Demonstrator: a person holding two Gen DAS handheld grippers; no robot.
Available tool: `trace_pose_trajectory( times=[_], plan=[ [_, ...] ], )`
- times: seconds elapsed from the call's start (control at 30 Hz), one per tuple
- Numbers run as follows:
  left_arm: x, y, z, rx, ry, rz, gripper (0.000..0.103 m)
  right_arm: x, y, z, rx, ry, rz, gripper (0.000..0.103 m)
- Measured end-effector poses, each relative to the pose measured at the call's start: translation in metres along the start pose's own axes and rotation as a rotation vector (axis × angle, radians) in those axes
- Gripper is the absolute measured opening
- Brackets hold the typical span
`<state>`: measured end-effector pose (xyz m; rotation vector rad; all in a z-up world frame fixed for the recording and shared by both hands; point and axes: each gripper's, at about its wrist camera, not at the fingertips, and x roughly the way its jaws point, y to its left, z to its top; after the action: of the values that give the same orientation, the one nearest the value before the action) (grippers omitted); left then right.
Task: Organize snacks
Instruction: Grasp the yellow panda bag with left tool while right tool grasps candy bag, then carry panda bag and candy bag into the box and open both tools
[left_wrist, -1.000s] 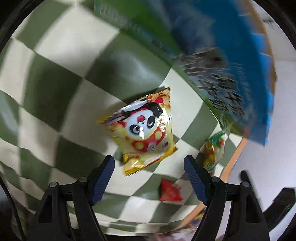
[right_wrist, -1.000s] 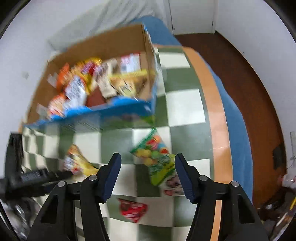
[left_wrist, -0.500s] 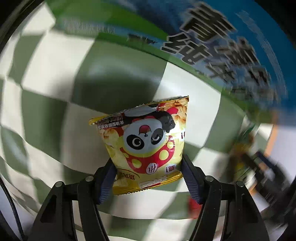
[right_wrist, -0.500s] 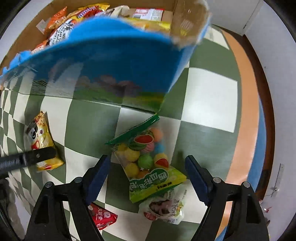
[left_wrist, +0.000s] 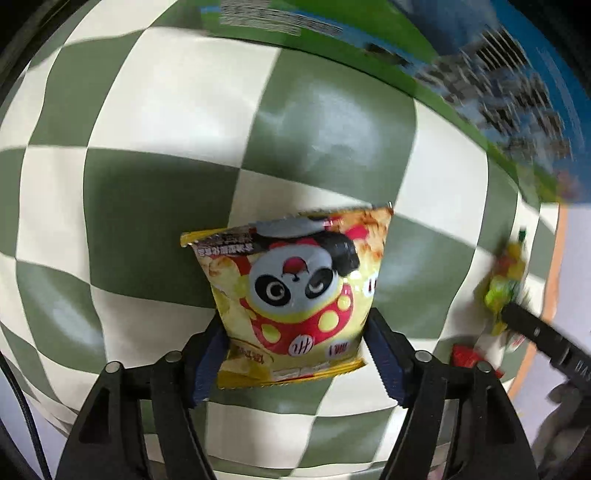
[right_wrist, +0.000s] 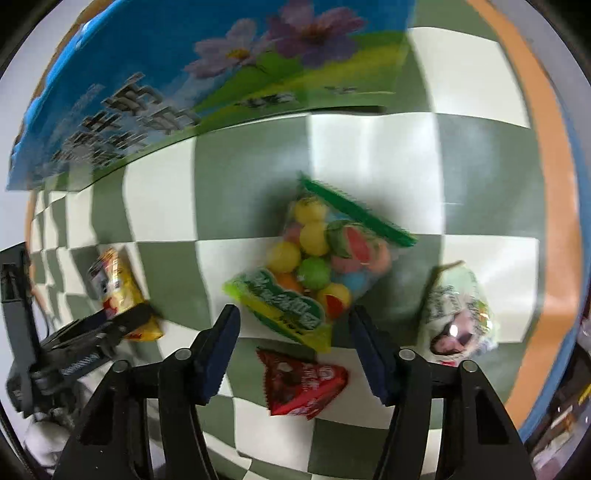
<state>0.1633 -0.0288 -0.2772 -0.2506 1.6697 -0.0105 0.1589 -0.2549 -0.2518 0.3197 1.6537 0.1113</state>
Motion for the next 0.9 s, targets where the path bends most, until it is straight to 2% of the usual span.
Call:
trace_pose_trajectory(
  times=[0.03, 0.17, 0.23, 0.3, 0.43, 0.53, 0.6, 0.8, 0.9],
  plan=[
    [0.000, 0.003, 0.002, -0.027, -0.008, -0.008, 0.071, 0.000, -0.003, 0.001, 0.020, -0.014, 0.006, 0.075],
    [-0.003, 0.023, 0.010, -0.102, -0.033, -0.022, 0.071, -0.001, -0.022, 0.009, 0.107, -0.046, 0.020, 0.077],
    [-0.007, 0.020, 0.011, -0.082, -0.066, -0.001, 0.071, 0.005, -0.027, 0.016, 0.161, -0.044, 0.052, 0.076],
    [-0.012, 0.015, 0.012, -0.017, -0.089, 0.033, 0.068, 0.004, -0.028, 0.020, 0.189, -0.055, 0.064, 0.071],
    [-0.014, -0.013, 0.002, 0.098, -0.118, 0.086, 0.068, 0.003, -0.002, 0.020, 0.045, -0.074, -0.020, 0.066],
    [-0.002, -0.022, 0.000, 0.143, -0.085, 0.105, 0.069, 0.005, 0.023, 0.012, -0.139, -0.064, -0.099, 0.066],
    [0.004, -0.025, 0.000, 0.145, -0.066, 0.114, 0.070, 0.007, 0.033, 0.009, -0.200, -0.063, -0.130, 0.067],
    [0.001, -0.023, -0.002, 0.131, -0.068, 0.099, 0.070, 0.013, 0.018, 0.020, -0.062, -0.048, -0.036, 0.071],
    [0.003, -0.029, 0.004, 0.126, -0.075, 0.102, 0.069, 0.016, 0.014, 0.021, -0.022, -0.043, -0.019, 0.071]
  ],
)
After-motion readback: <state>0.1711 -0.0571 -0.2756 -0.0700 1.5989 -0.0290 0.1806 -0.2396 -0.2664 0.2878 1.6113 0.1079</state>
